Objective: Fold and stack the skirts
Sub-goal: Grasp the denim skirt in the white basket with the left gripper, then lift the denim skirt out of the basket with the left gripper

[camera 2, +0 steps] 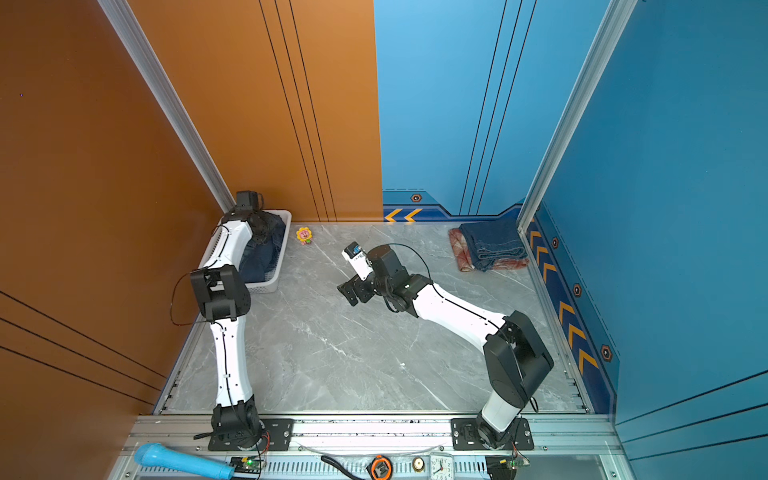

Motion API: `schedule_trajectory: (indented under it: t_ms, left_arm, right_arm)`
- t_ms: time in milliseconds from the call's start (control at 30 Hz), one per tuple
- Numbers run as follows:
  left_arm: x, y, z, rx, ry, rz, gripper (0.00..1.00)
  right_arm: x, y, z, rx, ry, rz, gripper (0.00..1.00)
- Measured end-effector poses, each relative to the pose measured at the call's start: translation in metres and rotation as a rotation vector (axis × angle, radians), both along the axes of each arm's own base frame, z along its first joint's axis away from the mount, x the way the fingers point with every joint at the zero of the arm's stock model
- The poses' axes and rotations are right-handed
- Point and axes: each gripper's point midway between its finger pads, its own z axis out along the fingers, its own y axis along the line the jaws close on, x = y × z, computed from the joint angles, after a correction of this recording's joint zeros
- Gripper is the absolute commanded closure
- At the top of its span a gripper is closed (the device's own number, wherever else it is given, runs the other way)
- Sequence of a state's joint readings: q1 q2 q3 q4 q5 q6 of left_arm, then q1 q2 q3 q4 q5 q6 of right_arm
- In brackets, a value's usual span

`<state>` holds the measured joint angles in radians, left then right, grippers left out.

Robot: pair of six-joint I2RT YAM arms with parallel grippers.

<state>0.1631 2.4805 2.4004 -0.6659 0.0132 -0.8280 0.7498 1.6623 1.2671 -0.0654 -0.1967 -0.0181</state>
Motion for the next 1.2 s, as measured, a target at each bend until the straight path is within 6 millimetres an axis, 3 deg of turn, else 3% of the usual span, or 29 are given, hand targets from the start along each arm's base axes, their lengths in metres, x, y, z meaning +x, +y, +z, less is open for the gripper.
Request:
schedule_trajectory:
  t_ms: [67,233,433,833,1200]
  left_arm:
    - [-0.001,0.001,0.022,0.004,-0.036,0.000,1.00]
    - [-0.008,0.000,0.100,0.038,-0.168,-0.016,1.00]
    - [-0.017,-0.020,0.187,0.067,-0.348,-0.080,1.00]
    - [-0.041,-0.086,0.293,0.112,-0.585,-0.240,1.00]
    - [-0.089,-0.150,0.388,0.139,-0.827,-0.387,1.00]
  right_arm:
    - [0.001,-0.001,0.001,-0.001,-0.004,-0.007,0.02]
    - [0.007,-0.006,0.013,0.035,-0.023,-0.038,0.02]
    - [0.015,-0.022,0.024,0.094,-0.028,-0.094,0.02]
    - [0.031,-0.067,0.021,0.203,0.008,-0.240,0.02]
    - [0.046,-0.114,0.033,0.360,0.020,-0.396,0.02]
